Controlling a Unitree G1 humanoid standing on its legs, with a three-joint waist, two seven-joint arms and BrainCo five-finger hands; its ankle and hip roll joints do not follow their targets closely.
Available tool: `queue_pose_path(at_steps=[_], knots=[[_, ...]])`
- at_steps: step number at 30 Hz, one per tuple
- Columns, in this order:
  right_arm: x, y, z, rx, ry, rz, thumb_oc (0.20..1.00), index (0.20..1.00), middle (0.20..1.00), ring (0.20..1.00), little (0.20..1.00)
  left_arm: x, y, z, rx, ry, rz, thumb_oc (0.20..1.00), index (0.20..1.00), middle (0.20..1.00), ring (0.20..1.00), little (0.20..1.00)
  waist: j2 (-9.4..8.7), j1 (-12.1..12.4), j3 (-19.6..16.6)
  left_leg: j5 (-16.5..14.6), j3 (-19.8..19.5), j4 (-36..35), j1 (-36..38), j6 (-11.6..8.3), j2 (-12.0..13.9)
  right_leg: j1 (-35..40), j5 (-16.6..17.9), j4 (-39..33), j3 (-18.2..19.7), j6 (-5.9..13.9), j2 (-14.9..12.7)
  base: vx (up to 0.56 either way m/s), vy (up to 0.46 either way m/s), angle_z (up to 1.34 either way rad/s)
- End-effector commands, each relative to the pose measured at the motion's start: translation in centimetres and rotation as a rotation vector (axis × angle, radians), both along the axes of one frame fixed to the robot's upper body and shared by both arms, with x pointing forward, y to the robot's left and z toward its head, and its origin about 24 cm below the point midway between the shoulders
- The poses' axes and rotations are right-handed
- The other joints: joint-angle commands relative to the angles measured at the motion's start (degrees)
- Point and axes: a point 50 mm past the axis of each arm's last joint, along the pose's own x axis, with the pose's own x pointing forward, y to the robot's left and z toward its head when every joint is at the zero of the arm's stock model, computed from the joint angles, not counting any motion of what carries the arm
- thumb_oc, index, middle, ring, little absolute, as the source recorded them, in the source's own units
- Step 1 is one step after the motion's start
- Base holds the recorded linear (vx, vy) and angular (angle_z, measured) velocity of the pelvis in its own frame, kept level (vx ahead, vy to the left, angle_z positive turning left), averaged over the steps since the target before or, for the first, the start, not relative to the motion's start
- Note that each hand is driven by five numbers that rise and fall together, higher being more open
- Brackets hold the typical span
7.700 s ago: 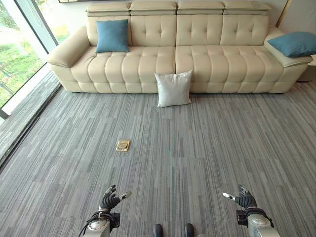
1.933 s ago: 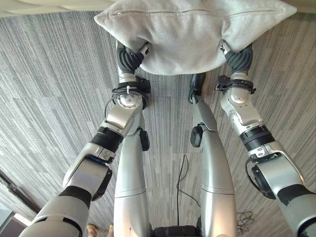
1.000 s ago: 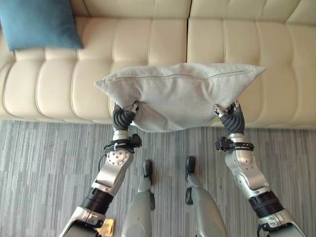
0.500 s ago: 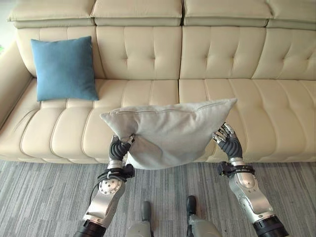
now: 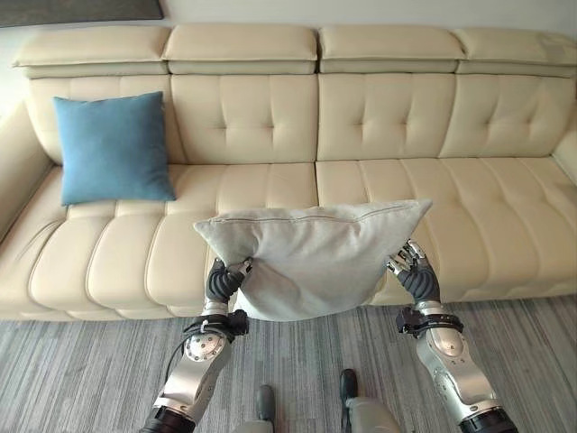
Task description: Pick up all the scattered cushions and arrange them neatly on the sofa.
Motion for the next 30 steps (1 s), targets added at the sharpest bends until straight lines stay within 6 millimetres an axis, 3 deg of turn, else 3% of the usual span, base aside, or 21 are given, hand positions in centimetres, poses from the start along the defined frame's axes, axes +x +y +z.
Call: queue_pose_path(at_steps=[1,2,7,8,9,10,12,13,15,17,19,20,21,22,23,28,30], knots=[[2.3,1.9,6.0,0.01,-0.297,0.091,0.2,0.2,0.2,0.2,0.2,2.7,-2.3,6.2,-0.018,-0.306,-0.104,0.2,0.2,0.2,0.2,0.2,1.97,0.9,1.62,-10.54,-0.35,0.68,9.0,0.75,1.11,2.58,-3.17,-6.18,-4.82,1.04,1.59,0.28,-0.137,-0.26],[2.4,1.9,6.3,-0.008,-0.307,0.099,0.2,0.2,0.2,0.2,0.2,2.7,-2.3,6.3,-0.03,-0.313,-0.104,0.2,0.2,0.2,0.2,0.2,1.8,0.45,2.13,-11.71,-0.15,0.93,10.75,0.25,1.25,1.26,-2.18,-9.76,-7.37,1.4,1.93,0.31,-0.163,-0.27],[1.9,1.2,5.7,-0.029,-0.291,0.084,0.2,0.2,0.2,0.2,0.2,2.3,-2.4,5.6,-0.061,-0.297,-0.108,0.2,0.2,0.2,0.2,0.2,1.13,0.19,0.64,-13.66,-0.42,3.43,12.05,-1.28,2.66,4.66,-2.81,-11.02,-7.19,-0.55,3.12,0.27,-0.16,0.14],[1.7,0.9,5.5,-0.028,-0.283,0.074,0.2,0.2,0.2,0.2,0.2,2.0,-2.4,5.3,-0.075,-0.286,-0.107,0.2,0.2,0.2,0.2,0.2,1.25,-0.06,0.09,-13.14,-0.67,5.56,11.78,-1.93,3.62,5.78,-3.24,-11.22,-6.93,-1.46,4.02,0.29,-0.213,0.24],[1.6,0.5,5.3,-0.023,-0.276,0.066,0.2,0.2,0.2,0.2,0.2,1.8,-2.3,4.8,-0.105,-0.265,-0.095,0.2,0.2,0.2,0.2,0.2,1.62,0.03,-0.09,-10.65,-0.98,11.72,10.37,-3.08,5.04,7.85,-4.48,-11.4,-6.45,-3.05,5.69,0.28,-0.211,0.15],[1.6,0.5,5.3,-0.023,-0.277,0.066,0.2,0.2,0.2,0.2,0.2,1.8,-2.3,4.8,-0.104,-0.265,-0.095,0.2,0.2,0.2,0.2,0.2,1.43,-0.11,-0.28,-10.41,-1.12,11.72,10.02,-3.03,4.82,7.65,-4.28,-11.55,-6.52,-3.04,5.46,0.23,-0.212,0.1],[1.4,-0.1,5.2,-0.027,-0.268,0.059,0.2,0.2,0.2,0.2,0.2,1.6,-2.1,4.4,-0.114,-0.244,-0.089,0.2,0.2,0.2,0.2,0.2,0.63,0.66,0.55,-5.31,-3.21,25.37,3.75,-3.65,4.6,10.52,-5.99,-12.25,-5.76,-5.54,6.22,0.22,-0.222,-0.04],[1.4,-0.2,5.2,-0.032,-0.268,0.061,0.2,0.2,0.2,0.2,0.2,1.6,-2.0,4.3,-0.117,-0.242,-0.084,0.2,0.2,0.2,0.2,0.2,0.23,0.98,0.81,-4.35,-3.56,28.4,1.75,-3.52,4.51,11.46,-6.63,-12.55,-5.71,-6.2,6.31,0.24,-0.215,-0.18],[1.4,-0.5,5.2,-0.036,-0.263,0.054,0.2,0.2,0.2,0.2,0.2,1.6,-1.9,4.4,-0.114,-0.241,-0.079,0.2,0.2,0.2,0.2,0.2,-0.75,1.64,1.48,-5.79,-3.44,31.08,-2.66,-2.63,3.69,13.18,-7.61,-13.13,-5.29,-6.46,5.76,0.17,-0.108,-0.23],[1.4,-0.7,5.1,-0.04,-0.259,0.046,0.2,0.2,0.2,0.2,0.2,1.5,-1.8,4.3,-0.108,-0.235,-0.079,0.2,0.2,0.2,0.2,0.2,-1.41,2.59,2.13,-9.44,-2.59,28.29,-6.16,-1.58,3.15,15.27,-8.3,-14.05,-5.04,-5.91,5.31,0.18,-0.045,0.02],[1.5,-0.7,5.1,-0.041,-0.255,0.048,0.2,0.2,0.2,0.2,0.2,1.5,-1.8,4.3,-0.107,-0.234,-0.082,0.2,0.2,0.2,0.2,0.2,-1.66,2.85,2.04,-9.77,-2.51,25.43,-6.44,-1.34,2.52,15.58,-8.38,-14.22,-4.78,-5.64,4.98,0.13,0.021,0.03],[1.5,-0.7,5.1,-0.042,-0.252,0.052,0.2,0.2,0.2,0.2,0.2,1.4,-1.8,4.3,-0.106,-0.233,-0.086,0.2,0.2,0.2,0.2,0.2,-1.51,3.17,1.95,-9.19,-2.75,21.44,-6.86,-1.52,2.41,16.14,-8.68,-14.55,-4.83,-5.28,4.91,0.25,0.092,-0.15],[1.6,-0.7,5.1,-0.046,-0.253,0.048,0.2,0.2,0.2,0.2,0.2,1.5,-1.8,4.4,-0.099,-0.236,-0.085,0.2,0.2,0.2,0.2,0.2,-0.66,3.88,1.8,-5.26,-2.62,13.89,-7.98,-2.32,2.99,17.61,-9.17,-15.33,-4.91,-4.87,5.49,0.2,0.074,-0.18],[1.6,-0.8,5.1,-0.046,-0.253,0.048,0.2,0.2,0.2,0.2,0.2,1.5,-1.8,4.4,-0.1,-0.235,-0.085,0.2,0.2,0.2,0.2,0.2,-0.73,3.9,1.86,-4.96,-2.56,13.29,-7.59,-2.35,2.91,17.74,-9.17,-15.4,-4.88,-4.88,5.42,0.25,0.112,-0.1],[1.6,-0.9,5.1,-0.052,-0.253,0.029,0.2,0.2,0.2,0.2,0.2,1.7,-1.9,4.5,-0.088,-0.237,-0.087,0.2,0.2,0.2,0.2,0.2,-0.07,4.34,2.0,-0.88,-1.19,9.35,-9.68,-3.05,3.61,19.36,-9.91,-15.79,-5.25,-4.77,5.89,0.12,0.054,-0.11],[1.3,-0.7,5.0,-0.051,-0.251,0.029,0.2,0.2,0.2,0.2,0.2,1.5,-2.1,4.5,-0.093,-0.239,-0.098,0.2,0.2,0.2,0.2,0.2,0.79,4.09,0.41,-0.77,-1.22,3.93,-5.64,-2.72,3.2,20.87,-10.7,-15.67,-4.47,-4.08,5.76,0.2,0.163,-0.16],[1.1,-0.2,4.5,-0.036,-0.227,0.043,0.2,0.2,0.2,0.2,0.2,1.1,-1.9,4.0,-0.08,-0.218,-0.104,0.2,0.2,0.2,0.2,0.2,0.45,4.31,-0.99,-1.85,-0.45,0.92,-1.27,-1.11,1.5,21.36,-10.42,-15.32,-3.09,-2.6,4.11,0.2,0.321,-0.17]])
